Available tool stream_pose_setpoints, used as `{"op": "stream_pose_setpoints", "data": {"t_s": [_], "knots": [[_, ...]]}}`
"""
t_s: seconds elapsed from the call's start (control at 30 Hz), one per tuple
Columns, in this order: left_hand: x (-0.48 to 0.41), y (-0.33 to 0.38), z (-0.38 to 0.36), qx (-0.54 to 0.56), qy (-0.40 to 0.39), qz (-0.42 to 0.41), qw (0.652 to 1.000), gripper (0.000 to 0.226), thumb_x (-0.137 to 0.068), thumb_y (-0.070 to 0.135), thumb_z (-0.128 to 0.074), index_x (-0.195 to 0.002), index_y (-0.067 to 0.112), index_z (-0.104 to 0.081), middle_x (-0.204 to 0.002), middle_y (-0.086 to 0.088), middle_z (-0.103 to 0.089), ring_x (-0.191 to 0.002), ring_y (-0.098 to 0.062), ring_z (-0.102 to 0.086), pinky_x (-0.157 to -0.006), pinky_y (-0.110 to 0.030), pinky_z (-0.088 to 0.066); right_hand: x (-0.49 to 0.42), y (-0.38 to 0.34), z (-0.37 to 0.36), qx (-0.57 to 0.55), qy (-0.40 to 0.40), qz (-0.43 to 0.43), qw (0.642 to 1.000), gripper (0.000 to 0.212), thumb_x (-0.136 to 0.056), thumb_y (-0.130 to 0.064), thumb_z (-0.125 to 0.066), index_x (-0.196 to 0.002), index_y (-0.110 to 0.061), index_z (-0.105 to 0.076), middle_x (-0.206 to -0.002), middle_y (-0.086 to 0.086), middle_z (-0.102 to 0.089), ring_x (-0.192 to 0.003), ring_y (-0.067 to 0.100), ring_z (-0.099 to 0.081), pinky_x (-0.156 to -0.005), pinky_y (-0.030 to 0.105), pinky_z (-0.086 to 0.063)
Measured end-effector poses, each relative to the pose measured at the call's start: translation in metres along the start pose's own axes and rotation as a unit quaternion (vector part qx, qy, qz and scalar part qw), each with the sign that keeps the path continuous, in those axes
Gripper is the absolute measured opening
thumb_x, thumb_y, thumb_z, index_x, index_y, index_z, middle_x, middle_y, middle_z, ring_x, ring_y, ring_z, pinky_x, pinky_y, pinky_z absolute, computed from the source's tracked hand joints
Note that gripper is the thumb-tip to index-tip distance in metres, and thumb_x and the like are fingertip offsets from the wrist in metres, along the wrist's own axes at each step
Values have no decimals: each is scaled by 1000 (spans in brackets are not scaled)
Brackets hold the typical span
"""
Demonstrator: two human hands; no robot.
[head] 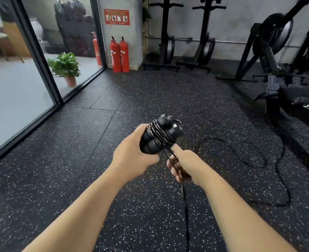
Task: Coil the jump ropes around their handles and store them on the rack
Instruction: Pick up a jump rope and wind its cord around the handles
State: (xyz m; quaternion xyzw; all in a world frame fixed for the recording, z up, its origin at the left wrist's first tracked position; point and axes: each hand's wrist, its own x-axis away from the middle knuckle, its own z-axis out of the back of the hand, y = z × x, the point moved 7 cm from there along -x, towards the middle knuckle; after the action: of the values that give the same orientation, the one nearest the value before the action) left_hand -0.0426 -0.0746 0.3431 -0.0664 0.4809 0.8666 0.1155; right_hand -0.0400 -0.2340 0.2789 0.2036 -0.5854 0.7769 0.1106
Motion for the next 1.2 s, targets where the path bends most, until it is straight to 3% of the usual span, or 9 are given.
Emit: {"op": "stream_pose_setpoints", "data": {"t_s": [0.07, 0.13, 0.2, 0.3, 0.43, 0.6, 0.7, 0.83, 1.2], "knots": [[-5, -10, 10, 8, 25, 45, 999, 53, -51, 29, -64, -98, 50, -52, -73, 21, -62, -57, -17, -56, -62, -47, -54, -7, -7, 2, 48, 42, 69, 996, 48, -94, -56, -41, -102, -13, -59, -82, 1, -67, -70, 16, -61, -68, 32, -52], [-6, -13, 11, 31, 16, 68, 997, 49, -50, 30, -65, -93, 48, -53, -67, 23, -60, -53, -13, -52, -57, -41, -49, -3, -25, 0, 113, 87, 179, 973, 54, -86, -55, -52, -131, -25, -48, -121, -10, -58, -112, 11, -53, -98, 38, -43], [-7, -12, 6, 59, 2, 66, 996, 47, -47, 32, -69, -91, 44, -56, -67, 21, -61, -56, -11, -52, -59, -39, -46, 3, -45, -9, 186, 118, 280, 934, 64, -72, -49, -61, -131, -31, -46, -128, -12, -52, -123, 11, -43, -100, 38, -39], [-7, -5, -4, 109, -20, 57, 992, 42, -52, 20, -75, -90, 28, -60, -71, 12, -61, -62, -12, -52, -57, -31, -45, 0, -52, -24, 126, 43, 318, 939, 50, -70, -20, -63, -120, -24, -59, -116, -1, -63, -114, 17, -56, -96, 40, -48], [-9, -6, -3, 194, -28, 94, 976, 45, -51, 6, -69, -94, 13, -62, -74, 1, -63, -63, -15, -53, -55, -27, -42, 12, -52, -39, 1, -56, 279, 959, 24, -90, 9, -51, -104, -7, -63, -90, 3, -66, -82, 7, -61, -76, 20, -49], [-9, -17, 9, 184, 30, 135, 973, 40, -52, 11, -69, -91, 16, -63, -64, 9, -57, -54, -10, -46, -44, -21, -35, 10, -45, -43, 133, -25, 212, 968, 17, -98, -9, -38, -89, -10, -53, -61, 1, -49, -49, 13, -45, -59, 33, -41], [-8, -32, 20, 132, 73, 175, 973, 40, -50, 22, -69, -90, 26, -61, -69, 7, -61, -58, -16, -50, -53, -29, -42, 15, -50, -40, 231, -3, 219, 948, 30, -104, -30, -35, -91, -18, -58, -67, -7, -50, -54, 7, -42, -56, 26, -36], [-6, -45, 36, -71, 95, 210, 971, 39, -63, 31, -72, -97, 33, -52, -79, 9, -65, -71, -20, -64, -72, -34, -52, 17, -47, -35, 312, 26, 198, 929, 40, -103, -42, -30, -89, -18, -60, -66, -6, -51, -59, 13, -46, -66, 37, -45], [-7, -65, 54, -193, 121, 247, 942, 34, -72, 33, -69, -98, 30, -49, -82, 11, -61, -80, -19, -62, -65, -29, -42, 41, -40, -31, 476, 45, 102, 872, 38, -102, -38, -29, -90, -21, -61, -74, -5, -61, -75, 20, -62, -75, 32, -46]]}}
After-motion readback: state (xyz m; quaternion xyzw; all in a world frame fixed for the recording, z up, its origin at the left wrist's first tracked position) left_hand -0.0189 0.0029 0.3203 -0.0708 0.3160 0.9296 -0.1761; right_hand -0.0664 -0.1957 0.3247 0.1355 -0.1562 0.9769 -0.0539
